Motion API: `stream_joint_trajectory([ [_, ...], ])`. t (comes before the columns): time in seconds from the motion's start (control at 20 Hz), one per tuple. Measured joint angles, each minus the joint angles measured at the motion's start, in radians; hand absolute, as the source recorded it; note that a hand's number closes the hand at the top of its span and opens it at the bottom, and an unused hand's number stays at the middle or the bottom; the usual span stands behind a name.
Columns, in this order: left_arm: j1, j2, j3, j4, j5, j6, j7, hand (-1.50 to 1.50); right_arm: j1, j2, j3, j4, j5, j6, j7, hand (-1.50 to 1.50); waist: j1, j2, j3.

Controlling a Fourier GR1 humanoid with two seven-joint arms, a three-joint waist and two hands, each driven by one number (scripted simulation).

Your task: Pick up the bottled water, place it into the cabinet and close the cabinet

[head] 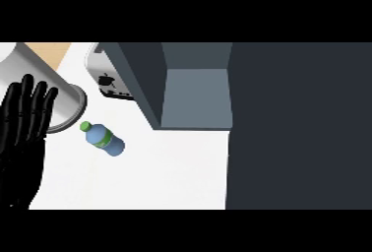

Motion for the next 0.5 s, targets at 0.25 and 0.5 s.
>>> stream_joint_trajectory([
  [0.25, -0.055, 0.073, 0.091, 0.092, 0.21, -0.156, -0.05, -1.5, 0.048, 0.02, 0.01, -0.058, -0.018, 0.002, -0.017, -1.5, -0.025, 0.018, -0.02],
  [0.5, -0.073, 0.141, 0.149, 0.23, 0.487, -0.331, 0.017, -1.5, 0.112, 0.016, 0.1, -0.107, -0.111, 0.097, 0.013, -1.5, -0.038, 0.024, -0.026],
])
